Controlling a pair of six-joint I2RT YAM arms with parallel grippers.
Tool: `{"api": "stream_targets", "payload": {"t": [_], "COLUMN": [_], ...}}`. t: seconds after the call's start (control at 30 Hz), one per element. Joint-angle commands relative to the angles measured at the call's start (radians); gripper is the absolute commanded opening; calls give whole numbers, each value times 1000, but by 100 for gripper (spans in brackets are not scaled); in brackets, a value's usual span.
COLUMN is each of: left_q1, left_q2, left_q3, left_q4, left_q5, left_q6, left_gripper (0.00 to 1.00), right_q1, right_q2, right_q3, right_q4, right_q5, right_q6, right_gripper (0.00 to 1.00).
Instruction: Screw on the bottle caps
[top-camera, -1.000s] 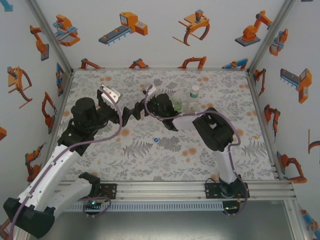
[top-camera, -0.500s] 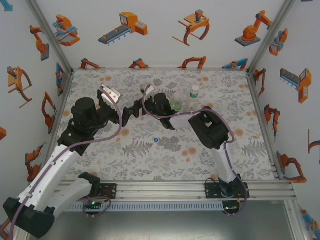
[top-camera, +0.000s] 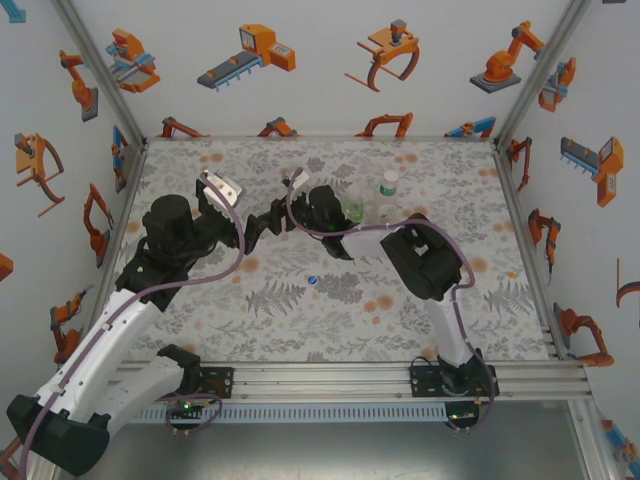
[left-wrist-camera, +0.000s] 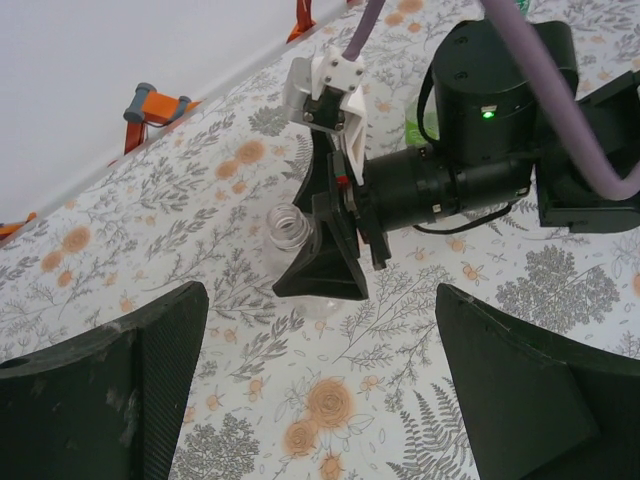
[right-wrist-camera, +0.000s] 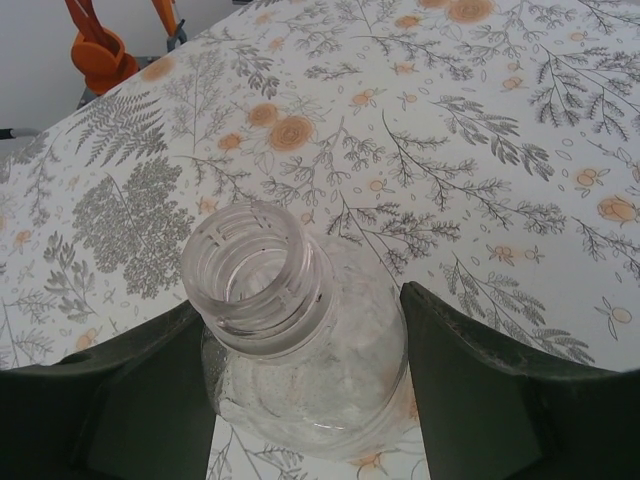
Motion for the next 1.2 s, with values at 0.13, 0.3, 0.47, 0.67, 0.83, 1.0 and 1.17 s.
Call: {"api": "stream_targets", "payload": {"t": [0.13,0.3,0.47,0.67,0.83,1.0,1.17], "left_q1": [6,7,6,7,7,7,7], "left_q2": [-11,-41,-55,-72,-73,-71,-63], "left_q3": [-22,-58,-88,-134,-146,-161,-162], "left_q4": [75,148,221,312,331,370,378], "left_q5": [75,159,262,332,354,374,382], "left_q6": [-22,-48,-67,-70,-67,-82,-87], "left_gripper": [86,86,86,86,91,92,95], "right_q1": [5,6,8,9,31,75,138], "right_q2": [-244,-406,-569,-722,-783,-800,-785], "right_q3": [-122,-187,-188,-214,-214,-200,-185], "right_q4": [-44,-167,-363,-406,-366,-317,-280], "right_q5": [58,104,140,159,144,147,171], "right_q6": [25,84,134,212,278,326,336], "right_gripper": [42,36,35,35,34,32,30]}}
